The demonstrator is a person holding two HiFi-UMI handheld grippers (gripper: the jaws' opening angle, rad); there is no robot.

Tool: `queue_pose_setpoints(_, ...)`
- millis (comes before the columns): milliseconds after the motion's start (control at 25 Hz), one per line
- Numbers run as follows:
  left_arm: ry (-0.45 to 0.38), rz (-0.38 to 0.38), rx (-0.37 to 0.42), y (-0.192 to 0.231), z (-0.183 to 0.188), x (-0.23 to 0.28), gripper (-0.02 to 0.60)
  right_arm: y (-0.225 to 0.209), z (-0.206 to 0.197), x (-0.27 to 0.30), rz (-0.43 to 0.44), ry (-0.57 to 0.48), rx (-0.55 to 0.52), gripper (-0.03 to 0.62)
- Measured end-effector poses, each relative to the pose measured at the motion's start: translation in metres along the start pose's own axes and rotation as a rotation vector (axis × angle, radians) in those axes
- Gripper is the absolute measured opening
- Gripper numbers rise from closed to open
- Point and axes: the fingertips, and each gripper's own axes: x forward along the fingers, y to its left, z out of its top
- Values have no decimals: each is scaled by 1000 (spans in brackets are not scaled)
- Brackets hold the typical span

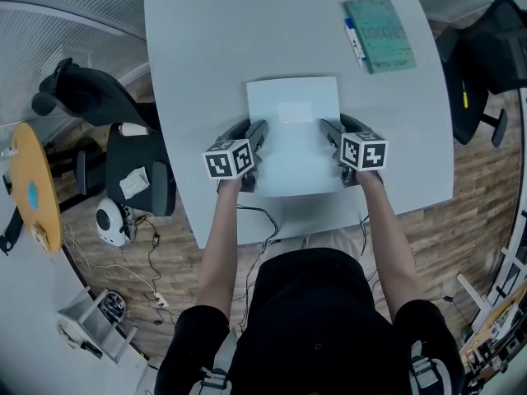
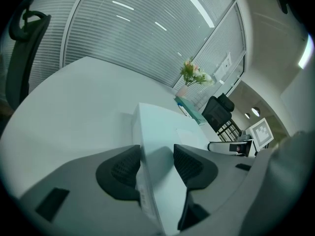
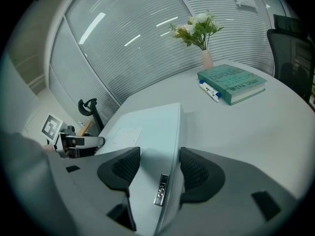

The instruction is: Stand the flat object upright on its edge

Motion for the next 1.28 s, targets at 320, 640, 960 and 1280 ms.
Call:
queue_pose_setpoints(320,-15,0,5,-8,1,-13,225,9,4,-13,10,-8,-42,265)
queue_pose_setpoints(640,-65,8,16,-22,11,-40,224,25,16,-34,31,-41,-94,251)
queue_pose_setpoints(960,-102,26,25,-33,13,-70,224,41,25,-54,60,-71,-144,231)
queue_pose_setpoints(1280,-151,45,22,-41,15,-100,224,61,32,-73,96,-110,-193,208)
